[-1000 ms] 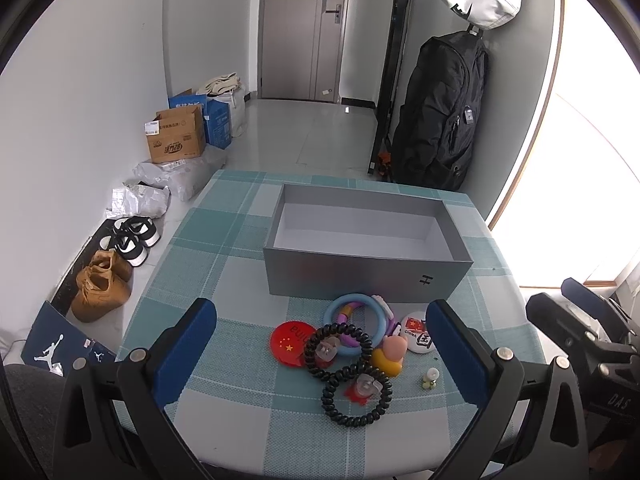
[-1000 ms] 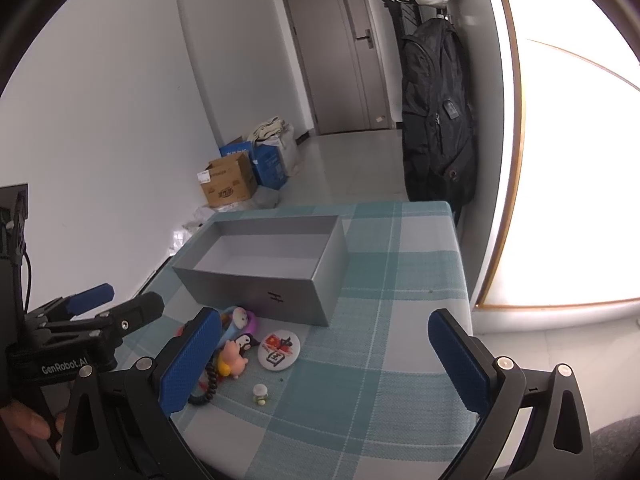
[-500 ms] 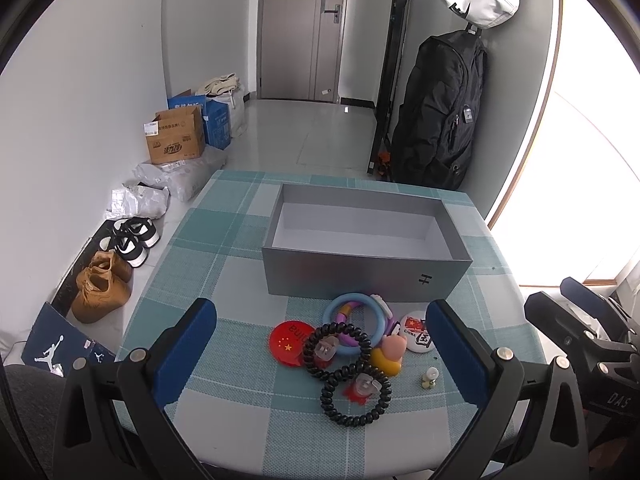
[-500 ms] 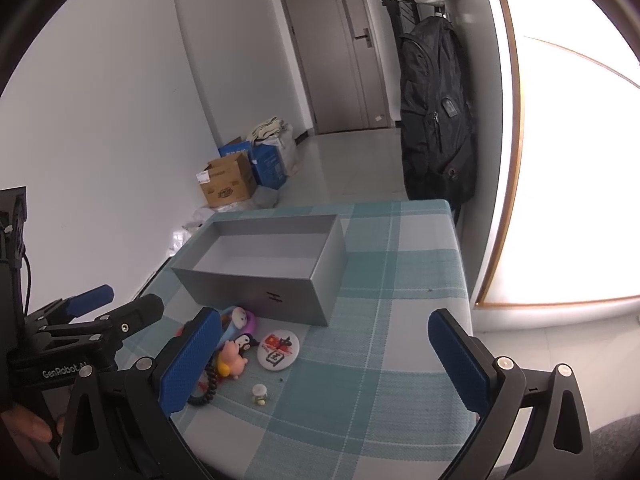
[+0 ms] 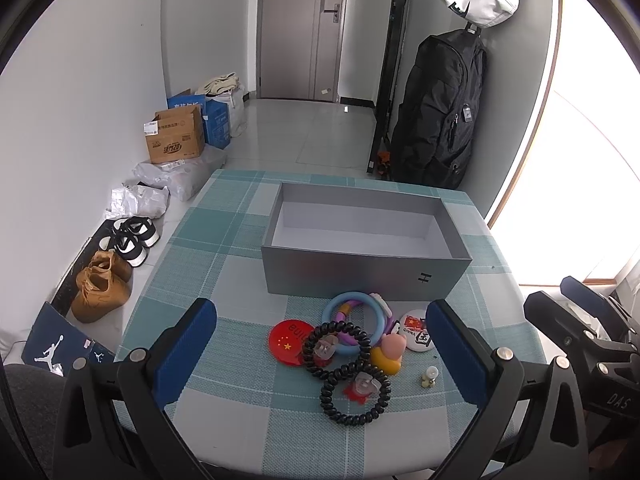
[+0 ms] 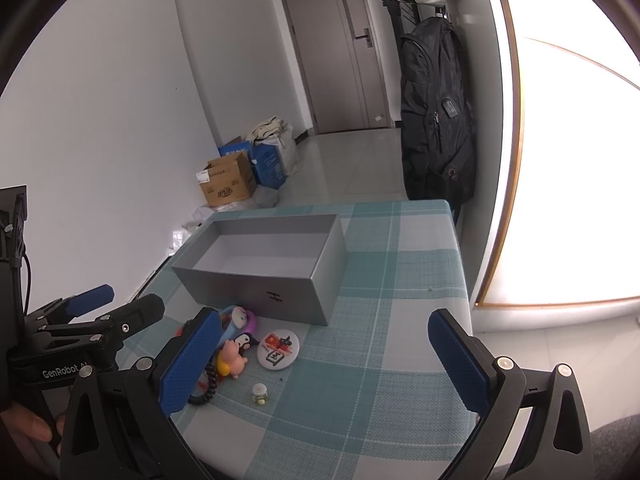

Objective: Organize jewelry

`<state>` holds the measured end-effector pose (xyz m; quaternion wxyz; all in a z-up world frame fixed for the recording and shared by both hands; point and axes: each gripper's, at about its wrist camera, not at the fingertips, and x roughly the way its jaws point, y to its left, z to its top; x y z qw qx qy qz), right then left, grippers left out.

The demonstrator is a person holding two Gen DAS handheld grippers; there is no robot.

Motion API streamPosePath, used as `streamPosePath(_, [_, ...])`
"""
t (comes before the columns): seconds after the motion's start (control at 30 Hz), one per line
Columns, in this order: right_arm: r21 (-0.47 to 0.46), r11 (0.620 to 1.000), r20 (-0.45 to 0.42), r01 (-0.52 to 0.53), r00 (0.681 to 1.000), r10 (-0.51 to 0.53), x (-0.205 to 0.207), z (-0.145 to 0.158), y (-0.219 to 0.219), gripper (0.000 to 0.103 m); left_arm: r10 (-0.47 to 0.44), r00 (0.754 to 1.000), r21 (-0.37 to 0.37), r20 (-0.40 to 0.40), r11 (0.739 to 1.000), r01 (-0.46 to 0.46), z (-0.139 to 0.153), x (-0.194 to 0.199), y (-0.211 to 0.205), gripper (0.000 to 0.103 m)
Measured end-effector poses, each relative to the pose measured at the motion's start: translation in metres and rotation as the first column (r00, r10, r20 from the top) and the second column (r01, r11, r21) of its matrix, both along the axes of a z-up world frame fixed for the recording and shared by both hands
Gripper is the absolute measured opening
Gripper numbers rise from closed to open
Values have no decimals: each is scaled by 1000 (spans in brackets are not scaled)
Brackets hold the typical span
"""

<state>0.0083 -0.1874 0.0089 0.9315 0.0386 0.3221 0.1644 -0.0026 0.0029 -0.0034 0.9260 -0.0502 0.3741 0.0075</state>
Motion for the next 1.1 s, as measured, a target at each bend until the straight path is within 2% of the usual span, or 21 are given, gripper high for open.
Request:
streamPosePath(0.7, [2, 1000, -8, -2, 1000, 2, 2, -1, 1, 103, -8, 1000, -37, -29, 999, 7, -3, 3, 1, 102])
streamPosePath(0.9, [-2, 1000, -17, -1, 1000, 1, 5, -3, 1, 103, -23, 995, -62, -93, 998, 17, -14, 6, 6, 102])
streamPosePath(1.1, [14, 1000, -56, -25, 998, 26, 13, -8, 5, 103, -95, 974, -116, -204, 991, 73, -32, 4, 10, 99])
